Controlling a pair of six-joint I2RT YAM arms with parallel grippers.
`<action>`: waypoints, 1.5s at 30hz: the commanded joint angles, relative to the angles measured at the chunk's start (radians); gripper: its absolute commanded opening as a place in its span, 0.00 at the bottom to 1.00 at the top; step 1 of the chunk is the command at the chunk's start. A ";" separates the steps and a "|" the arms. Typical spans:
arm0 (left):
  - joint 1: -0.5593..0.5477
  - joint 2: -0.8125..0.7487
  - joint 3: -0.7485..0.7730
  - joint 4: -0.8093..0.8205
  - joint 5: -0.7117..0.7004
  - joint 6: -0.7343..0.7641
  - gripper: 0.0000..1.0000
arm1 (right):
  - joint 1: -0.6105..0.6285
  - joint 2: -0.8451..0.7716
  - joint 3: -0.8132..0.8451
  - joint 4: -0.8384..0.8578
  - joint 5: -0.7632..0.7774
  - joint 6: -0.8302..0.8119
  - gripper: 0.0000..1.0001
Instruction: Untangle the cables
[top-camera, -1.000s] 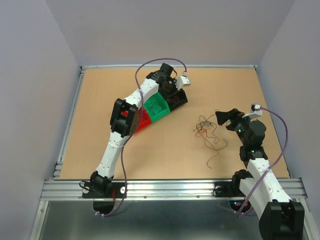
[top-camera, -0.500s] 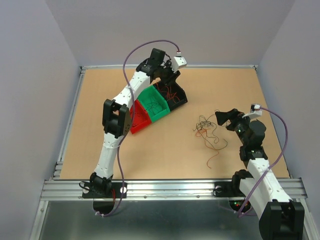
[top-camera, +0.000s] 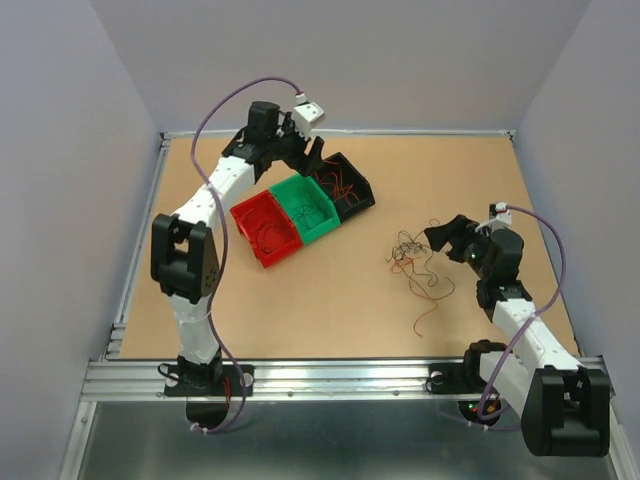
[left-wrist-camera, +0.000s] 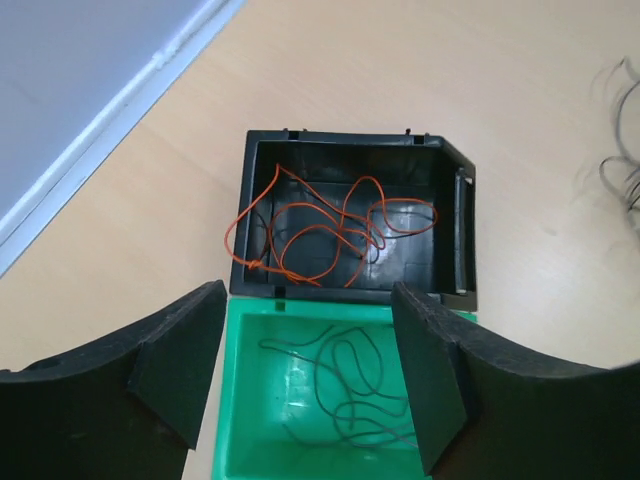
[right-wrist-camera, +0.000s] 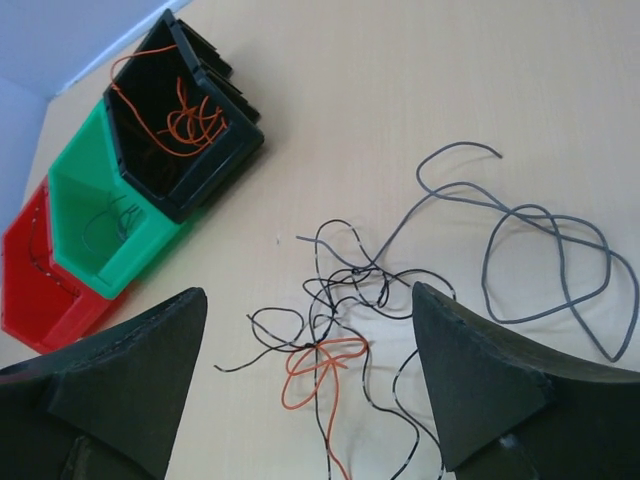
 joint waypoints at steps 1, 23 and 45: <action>-0.010 -0.230 -0.243 0.293 0.048 -0.179 0.81 | 0.006 0.060 0.115 -0.051 0.060 -0.020 0.86; -0.116 -0.693 -0.824 0.683 -0.203 -0.292 0.89 | 0.145 0.501 0.385 -0.278 0.664 -0.017 1.00; -0.118 -0.815 -0.902 0.743 -0.272 -0.264 0.89 | 0.256 0.578 0.575 -0.406 0.764 -0.046 0.01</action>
